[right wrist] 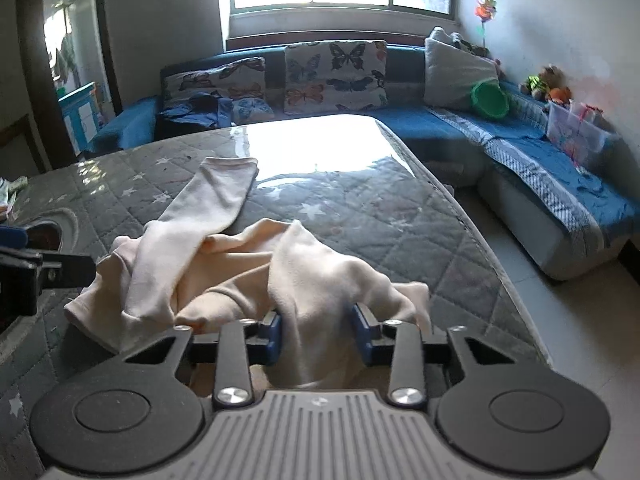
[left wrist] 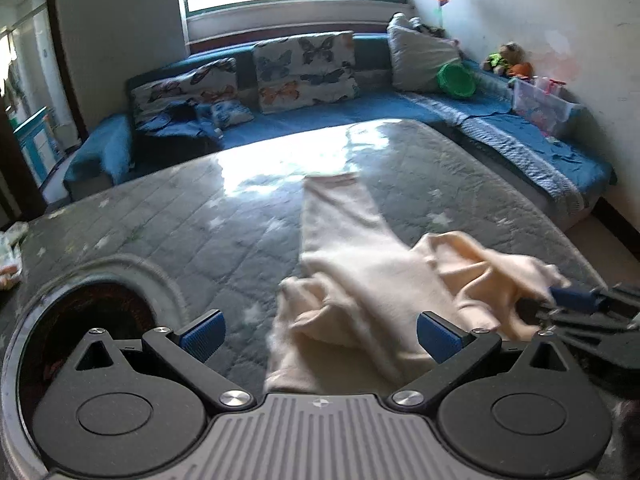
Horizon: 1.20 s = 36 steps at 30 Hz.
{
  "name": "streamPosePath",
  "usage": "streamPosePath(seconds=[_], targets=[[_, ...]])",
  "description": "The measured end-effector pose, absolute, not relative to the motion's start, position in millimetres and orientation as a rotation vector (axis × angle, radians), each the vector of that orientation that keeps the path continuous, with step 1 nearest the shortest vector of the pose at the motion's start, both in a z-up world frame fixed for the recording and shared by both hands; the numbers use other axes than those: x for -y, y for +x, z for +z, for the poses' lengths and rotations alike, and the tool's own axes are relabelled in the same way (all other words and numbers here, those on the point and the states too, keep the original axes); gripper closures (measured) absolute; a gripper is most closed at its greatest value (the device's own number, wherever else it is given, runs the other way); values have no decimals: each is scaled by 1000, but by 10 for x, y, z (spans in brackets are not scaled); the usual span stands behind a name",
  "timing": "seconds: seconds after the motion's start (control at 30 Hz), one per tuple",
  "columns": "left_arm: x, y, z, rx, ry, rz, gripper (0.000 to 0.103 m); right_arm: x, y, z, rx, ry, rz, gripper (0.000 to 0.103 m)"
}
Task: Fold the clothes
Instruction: 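Grasp the cream sweatshirt fabric with the right gripper while the left gripper grasps a sleeve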
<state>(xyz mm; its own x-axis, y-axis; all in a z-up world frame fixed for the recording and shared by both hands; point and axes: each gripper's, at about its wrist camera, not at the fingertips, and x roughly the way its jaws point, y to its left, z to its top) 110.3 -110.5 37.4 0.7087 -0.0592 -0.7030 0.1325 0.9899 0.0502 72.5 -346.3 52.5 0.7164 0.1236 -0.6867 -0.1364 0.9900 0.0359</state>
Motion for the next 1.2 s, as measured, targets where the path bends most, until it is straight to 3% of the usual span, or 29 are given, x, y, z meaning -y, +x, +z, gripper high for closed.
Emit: streamPosePath(seconds=[0.1, 0.37, 0.47, 0.67, 0.73, 0.77, 0.83, 1.1, 1.2], targets=[[1259, 1172, 410, -774, 99, -130, 0, 3512, 704, 505, -760, 6, 138, 76], [1598, 1463, 269, -853, 117, -162, 0, 3539, 662, 492, -760, 17, 147, 77], [1697, 1515, 197, -870, 150, -154, 5, 3547, 671, 473, -762, 22, 146, 77], [1671, 1612, 56, -924, 166, -147, 38, 3576, 664, 465, -756, 22, 147, 77], [1602, 1617, 41, -940, 150, -146, 62, 3588, 658, 465, -753, 22, 145, 77], [1560, 1615, 43, -944, 134, -148, 65, 3594, 655, 465, -751, 22, 145, 77], [1496, 1587, 69, -936, 124, -146, 81, 3616, 650, 470, -746, 30, 144, 78], [1180, 1359, 246, -865, 113, -125, 95, 3665, 548, 522, -727, 52, 151, 88], [1042, 1271, 304, -842, 107, -102, 97, 3677, 497, 559, -717, 55, 157, 90]])
